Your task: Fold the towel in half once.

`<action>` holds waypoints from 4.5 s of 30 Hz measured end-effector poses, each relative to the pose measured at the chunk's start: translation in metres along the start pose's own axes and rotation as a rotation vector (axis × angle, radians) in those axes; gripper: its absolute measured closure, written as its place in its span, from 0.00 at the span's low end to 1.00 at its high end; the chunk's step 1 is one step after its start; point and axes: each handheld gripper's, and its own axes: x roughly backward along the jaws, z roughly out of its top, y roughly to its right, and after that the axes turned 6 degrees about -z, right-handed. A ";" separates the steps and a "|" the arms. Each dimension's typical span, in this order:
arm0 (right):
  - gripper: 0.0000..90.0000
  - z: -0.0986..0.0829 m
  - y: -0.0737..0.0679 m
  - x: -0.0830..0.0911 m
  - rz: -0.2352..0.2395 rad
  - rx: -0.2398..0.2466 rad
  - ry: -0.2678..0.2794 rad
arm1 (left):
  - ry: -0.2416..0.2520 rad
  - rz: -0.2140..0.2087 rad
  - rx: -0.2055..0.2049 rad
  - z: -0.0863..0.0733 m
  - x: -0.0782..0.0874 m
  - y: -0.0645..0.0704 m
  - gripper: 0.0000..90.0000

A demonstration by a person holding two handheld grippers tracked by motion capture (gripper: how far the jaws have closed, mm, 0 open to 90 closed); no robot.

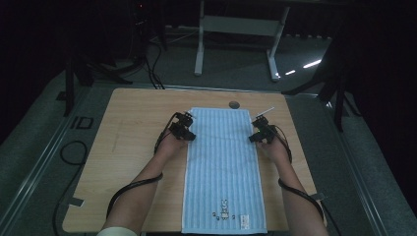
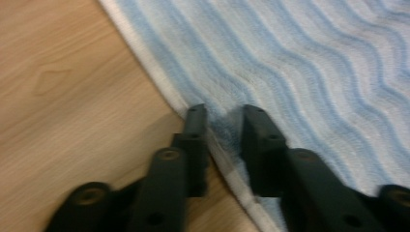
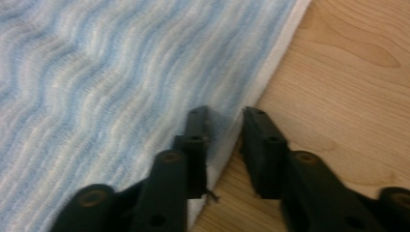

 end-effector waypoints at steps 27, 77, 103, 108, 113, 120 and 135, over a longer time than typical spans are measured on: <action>0.98 -0.046 -0.015 0.089 0.074 0.055 0.223 | 0.117 -0.140 -0.120 -0.045 0.079 0.040 0.97; 0.78 -0.091 -0.057 0.061 0.110 0.158 0.108 | 0.055 -0.167 -0.107 -0.097 0.046 0.055 0.62; 0.77 -0.039 -0.064 0.024 0.100 0.150 0.064 | 0.031 -0.054 -0.062 -0.077 0.039 0.013 0.62; 0.77 -0.031 -0.064 0.021 0.100 0.149 0.060 | 0.018 -0.019 -0.077 -0.073 0.038 0.010 0.61; 0.77 -0.030 -0.065 0.020 0.102 0.134 0.067 | 0.020 -0.022 -0.070 -0.073 0.038 0.008 0.61; 0.70 -0.019 -0.048 0.037 0.116 0.109 0.096 | 0.061 -0.028 -0.030 -0.054 0.051 0.000 0.56; 0.62 0.034 -0.014 0.028 0.037 0.012 0.057 | 0.065 0.006 0.044 -0.008 0.041 -0.032 0.53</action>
